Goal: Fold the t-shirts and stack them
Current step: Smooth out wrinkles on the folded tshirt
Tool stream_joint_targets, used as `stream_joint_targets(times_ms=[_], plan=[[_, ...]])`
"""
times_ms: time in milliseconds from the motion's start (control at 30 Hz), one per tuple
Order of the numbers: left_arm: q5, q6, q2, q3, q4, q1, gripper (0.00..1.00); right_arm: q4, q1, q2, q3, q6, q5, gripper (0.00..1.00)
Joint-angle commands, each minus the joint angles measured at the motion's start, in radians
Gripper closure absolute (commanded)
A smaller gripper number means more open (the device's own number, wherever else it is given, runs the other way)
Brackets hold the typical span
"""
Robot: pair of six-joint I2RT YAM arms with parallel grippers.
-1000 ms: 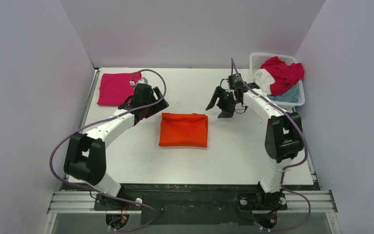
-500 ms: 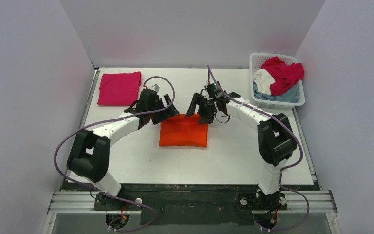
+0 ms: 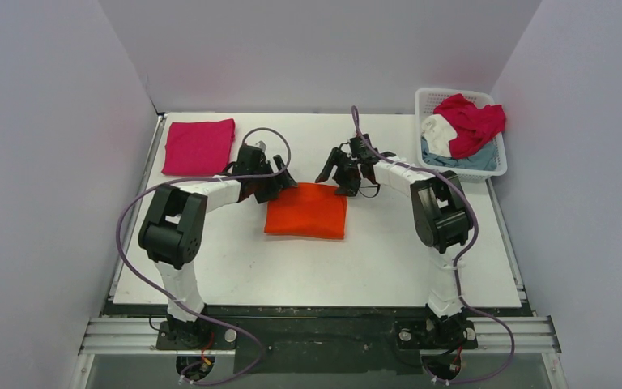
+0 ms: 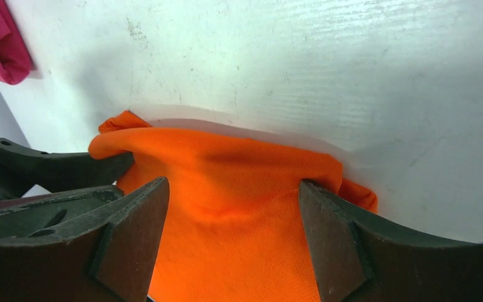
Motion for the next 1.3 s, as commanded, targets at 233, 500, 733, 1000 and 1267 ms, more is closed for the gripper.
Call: stream_joint_targets(times_ms=[233,500,733,1000,1267], plan=[[-0.098,0.051,-0.018,0.029,-0.081,0.0,0.08,-0.042,-0.02,0.042,0.048,-0.017,0.04,0.29],[-0.206,0.103,-0.285,0.071,-0.204,-0.039,0.08,-0.155,0.01,-0.218,0.008,-0.067,0.117,0.27],[-0.052,0.024,-0.428,-0.13,-0.077,-0.13,0.07,0.041,0.1,-0.432,-0.287,0.058,0.116,0.28],[0.025,-0.029,-0.339,-0.242,0.047,-0.134,0.07,0.261,0.148,-0.329,-0.42,0.204,0.063,0.42],[0.018,-0.03,-0.263,-0.409,0.078,-0.084,0.07,0.332,0.091,-0.21,-0.6,0.263,0.093,0.45]])
